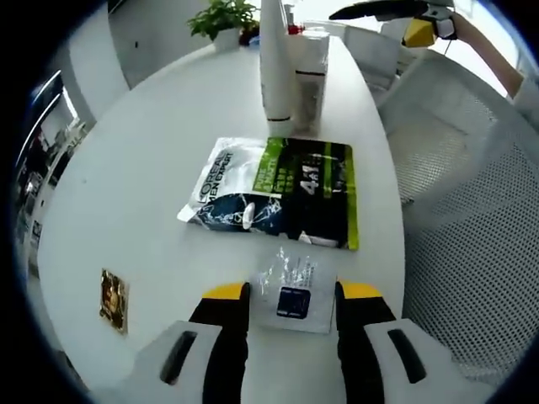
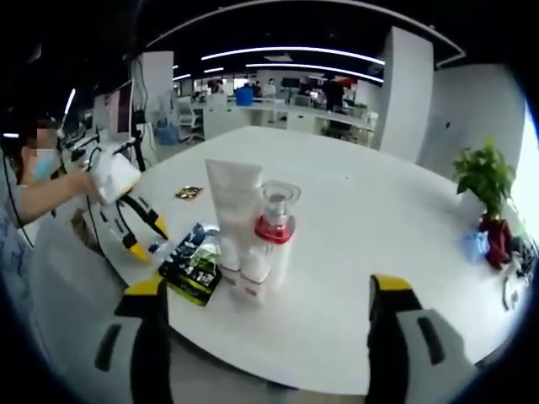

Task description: Arrange the skincare products in the storage area until every visible bottle or jar stands upright without overlapping.

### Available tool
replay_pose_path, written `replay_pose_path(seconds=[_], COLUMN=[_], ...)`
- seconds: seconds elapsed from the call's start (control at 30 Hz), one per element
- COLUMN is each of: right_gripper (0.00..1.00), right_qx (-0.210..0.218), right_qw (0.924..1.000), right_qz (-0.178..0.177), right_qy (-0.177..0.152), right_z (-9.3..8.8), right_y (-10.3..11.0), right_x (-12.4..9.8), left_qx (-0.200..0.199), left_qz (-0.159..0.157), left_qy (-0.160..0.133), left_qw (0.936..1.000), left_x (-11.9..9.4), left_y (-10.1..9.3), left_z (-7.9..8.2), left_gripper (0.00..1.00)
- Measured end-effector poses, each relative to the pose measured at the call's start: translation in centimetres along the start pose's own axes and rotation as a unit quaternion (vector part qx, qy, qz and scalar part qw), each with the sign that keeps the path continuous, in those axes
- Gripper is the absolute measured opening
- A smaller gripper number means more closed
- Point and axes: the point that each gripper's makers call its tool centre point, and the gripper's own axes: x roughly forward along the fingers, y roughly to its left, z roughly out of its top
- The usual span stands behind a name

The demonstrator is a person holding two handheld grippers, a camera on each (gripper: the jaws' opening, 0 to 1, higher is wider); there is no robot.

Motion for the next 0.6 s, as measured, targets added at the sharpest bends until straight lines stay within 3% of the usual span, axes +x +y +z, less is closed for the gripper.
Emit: replay_pose_path(seconds=[0.27,0.6], right_gripper=[1.0,1.0], right_qx=[-0.005,-0.005], right_qw=[0.9999,1.0], right_qz=[0.007,0.007], right_qy=[0.006,0.002], right_z=[-0.19,0.03], right_y=[0.35,0.32], right_x=[0.32,0.26], left_qx=[0.005,0.012], left_qz=[0.019,0.022], left_qy=[-0.009,-0.003], left_qw=[0.9998,0.9997], left_x=[-0.04,-0.39], left_y=[0.64,0.14], left_z=[0.14,0.07], left_gripper=[0.47,0.5])
